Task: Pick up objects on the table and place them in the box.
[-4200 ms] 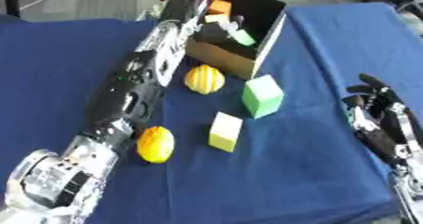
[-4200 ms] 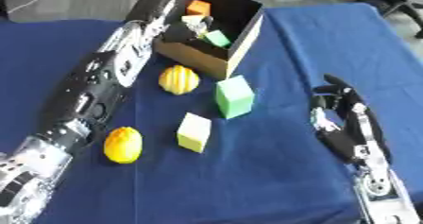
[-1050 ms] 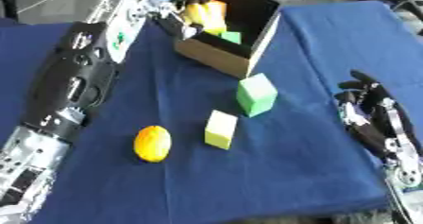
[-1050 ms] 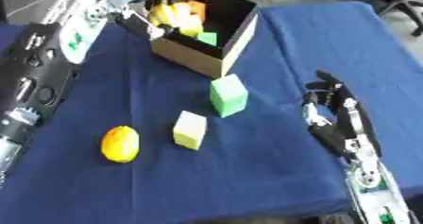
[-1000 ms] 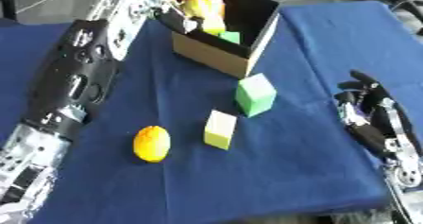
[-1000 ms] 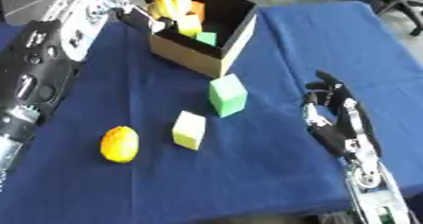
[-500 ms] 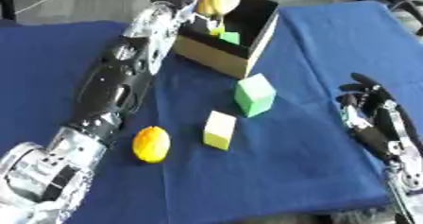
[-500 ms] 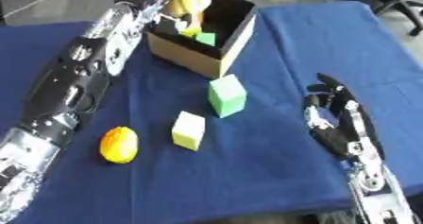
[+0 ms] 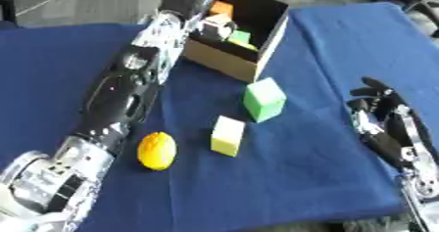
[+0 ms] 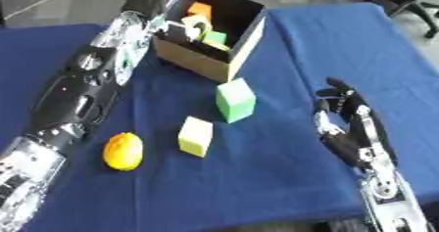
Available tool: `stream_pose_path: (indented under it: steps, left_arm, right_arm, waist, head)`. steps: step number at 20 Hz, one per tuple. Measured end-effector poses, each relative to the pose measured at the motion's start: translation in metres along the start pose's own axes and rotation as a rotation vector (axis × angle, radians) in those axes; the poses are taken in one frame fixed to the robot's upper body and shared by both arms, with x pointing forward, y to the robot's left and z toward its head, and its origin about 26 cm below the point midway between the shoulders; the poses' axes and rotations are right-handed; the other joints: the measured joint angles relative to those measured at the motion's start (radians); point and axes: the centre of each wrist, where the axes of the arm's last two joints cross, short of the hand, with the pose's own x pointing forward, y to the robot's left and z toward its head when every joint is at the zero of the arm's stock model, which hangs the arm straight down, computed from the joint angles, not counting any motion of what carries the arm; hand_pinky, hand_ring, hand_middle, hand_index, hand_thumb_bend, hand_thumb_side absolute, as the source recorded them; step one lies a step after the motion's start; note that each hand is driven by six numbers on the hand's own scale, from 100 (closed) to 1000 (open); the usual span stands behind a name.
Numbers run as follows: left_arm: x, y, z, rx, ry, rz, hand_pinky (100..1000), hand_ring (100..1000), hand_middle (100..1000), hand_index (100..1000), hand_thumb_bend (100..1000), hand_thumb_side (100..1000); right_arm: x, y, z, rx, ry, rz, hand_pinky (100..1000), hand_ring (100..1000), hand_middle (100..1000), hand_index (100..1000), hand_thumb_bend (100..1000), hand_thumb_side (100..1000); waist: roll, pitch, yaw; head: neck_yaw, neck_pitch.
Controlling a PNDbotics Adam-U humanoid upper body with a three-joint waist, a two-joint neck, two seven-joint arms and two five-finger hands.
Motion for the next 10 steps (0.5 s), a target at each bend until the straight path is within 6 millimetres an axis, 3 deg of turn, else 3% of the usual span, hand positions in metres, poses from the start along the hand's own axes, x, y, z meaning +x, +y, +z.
stream_pose_path:
  steps: [4, 8, 10]
  left_arm:
    - [-0.023, 0.038, 0.010, -0.098, -0.271, 0.089, 797, 691, 683, 840, 294, 260]
    - [-0.045, 0.068, 0.039, -0.284, -0.487, 0.008, 795, 692, 689, 832, 350, 269]
    - [-0.048, 0.074, 0.056, -0.403, -0.562, -0.042, 796, 701, 698, 835, 395, 327]
  right_arm:
    - [-0.002, -0.002, 0.003, -0.013, 0.012, 0.003, 727, 666, 691, 894, 100, 320]
    - [-0.004, -0.006, 0.007, -0.018, 0.022, 0.016, 727, 666, 691, 894, 100, 321]
    - [-0.005, -0.009, 0.008, -0.020, 0.028, 0.024, 727, 666, 691, 894, 100, 320]
  waist:
    - [0.000, 0.000, 0.015]
    - [0.010, -0.015, 0.033]
    - [0.018, -0.019, 0.038]
  head:
    - [-0.018, 0.000]
    - [-0.033, 0.005]
    - [-0.038, 0.006]
